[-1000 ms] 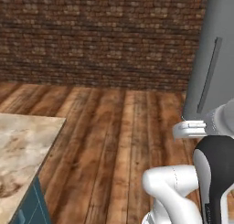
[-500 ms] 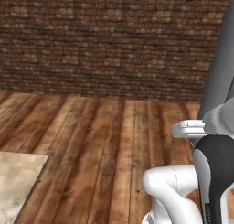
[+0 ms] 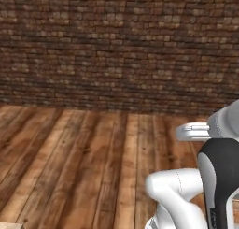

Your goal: Retrieve the sausage and cheese from the fridge and place them on the cutting board on the counter.

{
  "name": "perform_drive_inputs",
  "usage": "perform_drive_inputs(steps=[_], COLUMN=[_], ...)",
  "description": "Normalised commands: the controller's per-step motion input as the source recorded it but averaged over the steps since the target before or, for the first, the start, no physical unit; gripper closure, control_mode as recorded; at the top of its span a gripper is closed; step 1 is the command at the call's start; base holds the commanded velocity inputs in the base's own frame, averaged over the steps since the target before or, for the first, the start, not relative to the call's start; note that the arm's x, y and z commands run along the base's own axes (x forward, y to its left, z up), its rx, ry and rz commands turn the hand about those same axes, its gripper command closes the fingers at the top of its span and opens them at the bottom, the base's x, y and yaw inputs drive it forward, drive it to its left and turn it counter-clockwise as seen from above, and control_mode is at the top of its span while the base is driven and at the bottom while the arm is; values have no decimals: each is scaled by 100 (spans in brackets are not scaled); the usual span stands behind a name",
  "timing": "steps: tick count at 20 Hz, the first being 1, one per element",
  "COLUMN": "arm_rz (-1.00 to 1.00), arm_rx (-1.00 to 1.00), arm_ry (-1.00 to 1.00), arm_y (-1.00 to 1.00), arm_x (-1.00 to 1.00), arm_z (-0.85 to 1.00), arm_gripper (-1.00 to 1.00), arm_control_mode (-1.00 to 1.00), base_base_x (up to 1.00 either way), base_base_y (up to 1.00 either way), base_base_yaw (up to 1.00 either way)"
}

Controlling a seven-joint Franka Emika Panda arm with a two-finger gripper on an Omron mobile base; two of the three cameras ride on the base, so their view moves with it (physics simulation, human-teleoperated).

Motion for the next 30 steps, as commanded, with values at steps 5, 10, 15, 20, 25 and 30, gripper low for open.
perform_drive_inputs(steps=[5,10,15,20,25,30], arm_rz=[0,0,0,0,0,0], arm_rx=[0,0,0,0,0,0], arm_ry=[0,0,0,0,0,0], arm_y=[0,0,0,0,0,0], arm_x=[0,0,0,0,0,0], arm_z=[0,0,0,0,0,0], arm_gripper=[-100,-100,-100,-100,-100,-100], arm_control_mode=[100,100,100,100,100,100], base_base_x=[100,100,70,47,95,66], base_base_y=[29,63,67,48,29,5], base_base_yaw=[-5,-21,-68,-67,-56,-68])
